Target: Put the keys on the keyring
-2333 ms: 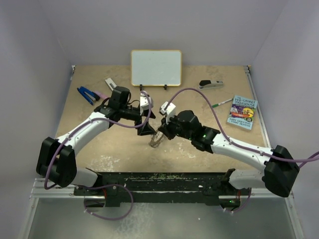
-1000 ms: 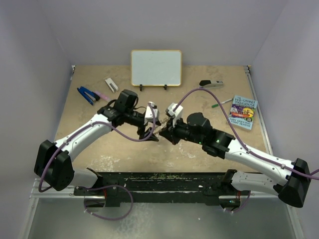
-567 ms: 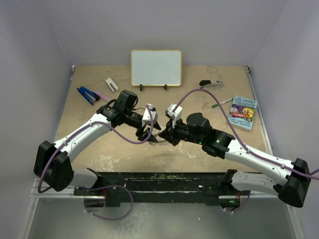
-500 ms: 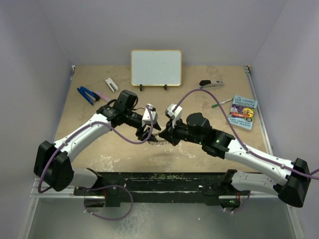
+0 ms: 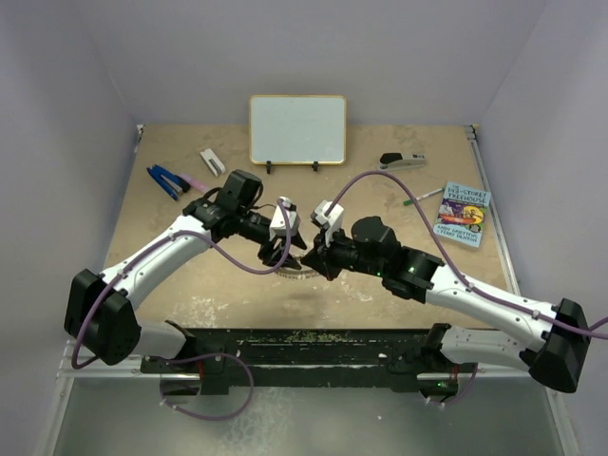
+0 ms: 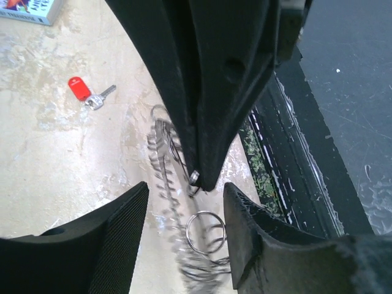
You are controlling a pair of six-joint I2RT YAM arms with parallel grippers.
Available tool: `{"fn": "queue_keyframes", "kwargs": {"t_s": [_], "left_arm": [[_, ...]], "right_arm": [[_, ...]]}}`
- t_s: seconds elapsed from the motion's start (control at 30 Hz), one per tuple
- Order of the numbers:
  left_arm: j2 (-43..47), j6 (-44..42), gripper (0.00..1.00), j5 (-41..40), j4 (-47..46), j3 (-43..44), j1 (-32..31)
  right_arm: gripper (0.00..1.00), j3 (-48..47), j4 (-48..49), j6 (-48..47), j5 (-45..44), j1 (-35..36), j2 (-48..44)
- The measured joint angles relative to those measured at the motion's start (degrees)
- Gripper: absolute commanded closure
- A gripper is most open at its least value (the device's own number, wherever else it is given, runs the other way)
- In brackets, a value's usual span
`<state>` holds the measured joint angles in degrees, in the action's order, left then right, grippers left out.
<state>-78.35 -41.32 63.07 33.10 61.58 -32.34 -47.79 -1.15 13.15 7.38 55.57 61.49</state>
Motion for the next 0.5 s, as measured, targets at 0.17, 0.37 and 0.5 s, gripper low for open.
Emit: {"fn": "queue_keyframes", "kwargs": {"t_s": [0.17,0.37,0.5], "left_arm": [[0.11,-0.46,0.37,0.02,0.76,1.95,0.00],[0.28,-1.42,0.42,0.00,1.01,2.01,-0.04],[0.28,-1.79,0.43,0.39,1.11,2.01,-0.04]], "right_arm": [[1.00,0.00,-0.04,0.37,0.13,0.83,0.46],[1.00,0.00,-0.09,0.39,0.11,1.14,0.46],[1.00,-0.11,-0.17,0.39,-0.17,1.18,0.44]]}}
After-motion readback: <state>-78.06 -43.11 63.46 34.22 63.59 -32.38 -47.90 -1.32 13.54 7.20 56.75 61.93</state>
